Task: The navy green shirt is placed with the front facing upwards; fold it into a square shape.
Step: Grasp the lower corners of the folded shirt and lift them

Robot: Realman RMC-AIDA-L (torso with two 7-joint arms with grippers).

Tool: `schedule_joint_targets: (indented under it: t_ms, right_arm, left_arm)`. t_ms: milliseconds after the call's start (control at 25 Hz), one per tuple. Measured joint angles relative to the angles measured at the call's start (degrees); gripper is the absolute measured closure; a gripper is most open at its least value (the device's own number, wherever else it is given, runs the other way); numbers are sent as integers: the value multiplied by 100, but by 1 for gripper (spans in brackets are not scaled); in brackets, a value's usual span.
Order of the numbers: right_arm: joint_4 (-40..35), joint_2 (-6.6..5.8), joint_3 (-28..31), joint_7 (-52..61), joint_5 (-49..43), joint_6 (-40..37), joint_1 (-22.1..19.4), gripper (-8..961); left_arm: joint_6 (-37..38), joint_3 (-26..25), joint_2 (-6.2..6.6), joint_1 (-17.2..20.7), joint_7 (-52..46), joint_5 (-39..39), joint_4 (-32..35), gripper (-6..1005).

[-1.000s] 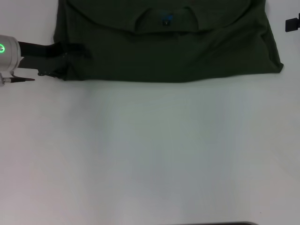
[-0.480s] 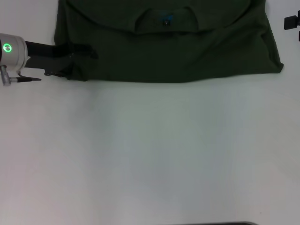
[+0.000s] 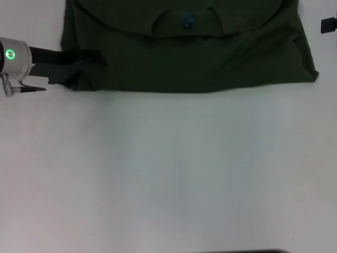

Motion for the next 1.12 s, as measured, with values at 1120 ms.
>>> schedule_joint_targets:
  t_ms: [1120]
  right_arm:
    - [0, -28, 61, -6, 198, -193, -10, 56]
  left_arm:
    - [70, 379, -58, -223, -128, 398, -159, 425]
